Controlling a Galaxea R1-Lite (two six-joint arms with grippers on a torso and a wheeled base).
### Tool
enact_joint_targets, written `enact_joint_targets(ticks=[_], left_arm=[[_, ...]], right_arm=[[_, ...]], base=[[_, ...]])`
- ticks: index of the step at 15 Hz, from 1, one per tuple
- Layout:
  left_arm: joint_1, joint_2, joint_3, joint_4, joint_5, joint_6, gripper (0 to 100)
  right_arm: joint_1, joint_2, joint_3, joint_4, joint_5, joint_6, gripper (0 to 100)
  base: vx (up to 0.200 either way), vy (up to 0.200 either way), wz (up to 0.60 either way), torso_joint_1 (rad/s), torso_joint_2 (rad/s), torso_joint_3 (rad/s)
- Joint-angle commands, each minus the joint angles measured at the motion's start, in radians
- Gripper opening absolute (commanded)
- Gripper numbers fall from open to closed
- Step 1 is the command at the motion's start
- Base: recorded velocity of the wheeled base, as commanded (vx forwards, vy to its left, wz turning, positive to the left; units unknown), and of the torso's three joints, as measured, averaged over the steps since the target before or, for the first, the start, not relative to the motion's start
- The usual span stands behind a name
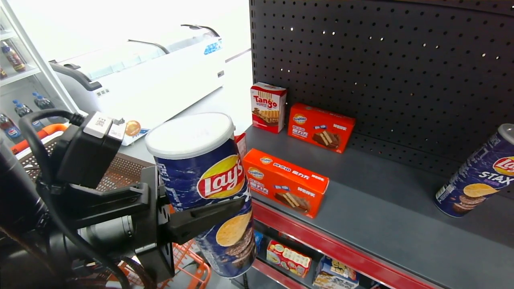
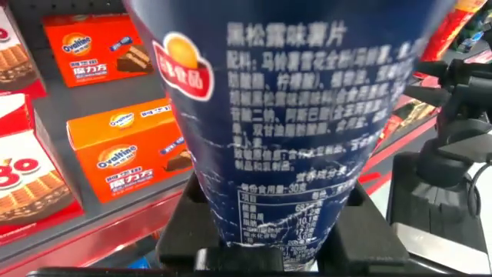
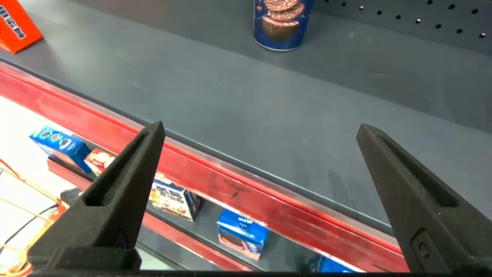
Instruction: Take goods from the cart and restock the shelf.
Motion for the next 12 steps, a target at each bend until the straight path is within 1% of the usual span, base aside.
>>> enact_joint_targets(ticks=[1,2,4,5,8,10,12], left_arm=[[-0.004,0.019,-0.017,-0.002,-0.004,0.001,0],[-0.004,0.024,-0.031,-0.002,-0.042,0.001,0],[-0.004,0.025,-0.037,-0.002,-0.062,0.003,0],[-0.005,0.027,-0.038,-0.002,-0.062,0.003,0],[-0.027,0.033,-0.064,-0.002,-0.064,0.001,0],[-0.028,0.042,-0.077,-0.003,-0.073,0.001,0],[-0.028,0.056,-0.078,-0.025,-0.079,0.000,0]], right_arm=[[-0.001,0.000,0.000,0.000,0.000,0.000,100],[-0.001,0.000,0.000,0.000,0.000,0.000,100],[0.000,0.000,0.000,0.000,0.000,0.000,100],[0.000,0.000,0.000,0.000,0.000,0.000,100],[0.000,0.000,0.000,0.000,0.000,0.000,100],[-0.001,0.000,0.000,0.000,0.000,0.000,100],[0.000,0.000,0.000,0.000,0.000,0.000,100]], base=[[0.000,0.000,0.00,0.000,0.00,0.000],[0.000,0.000,0.00,0.000,0.00,0.000],[0.000,0.000,0.00,0.000,0.00,0.000],[0.000,0.000,0.00,0.000,0.00,0.000],[0.000,0.000,-0.60,0.001,0.00,-0.001],[0.000,0.000,-0.60,0.007,0.01,0.002],[0.000,0.000,-0.60,0.000,0.00,0.002]])
